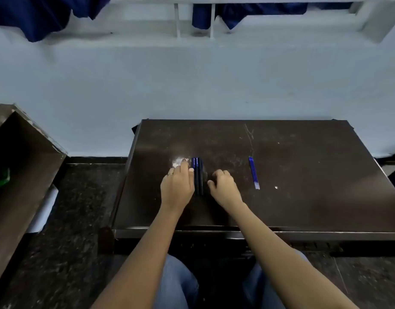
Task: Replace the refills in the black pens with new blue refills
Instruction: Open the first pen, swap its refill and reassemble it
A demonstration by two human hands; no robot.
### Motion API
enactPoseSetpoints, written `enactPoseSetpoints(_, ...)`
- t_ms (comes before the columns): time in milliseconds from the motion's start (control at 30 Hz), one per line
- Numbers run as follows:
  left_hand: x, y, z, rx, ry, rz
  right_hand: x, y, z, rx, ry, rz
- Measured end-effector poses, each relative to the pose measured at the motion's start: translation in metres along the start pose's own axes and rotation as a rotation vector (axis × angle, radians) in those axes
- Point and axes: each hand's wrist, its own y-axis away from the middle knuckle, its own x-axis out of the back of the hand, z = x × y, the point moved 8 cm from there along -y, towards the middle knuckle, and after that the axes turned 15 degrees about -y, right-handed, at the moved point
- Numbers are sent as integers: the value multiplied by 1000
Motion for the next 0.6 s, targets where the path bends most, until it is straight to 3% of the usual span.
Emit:
enactPoseSetpoints(300, -47, -8, -18, 86, 14, -53, -29, -38, 12, -159, -92, 35)
enactPoseSetpoints(600, -55, -6, -15, 124, 67, -39, -35, -31, 15, -78, 82, 16)
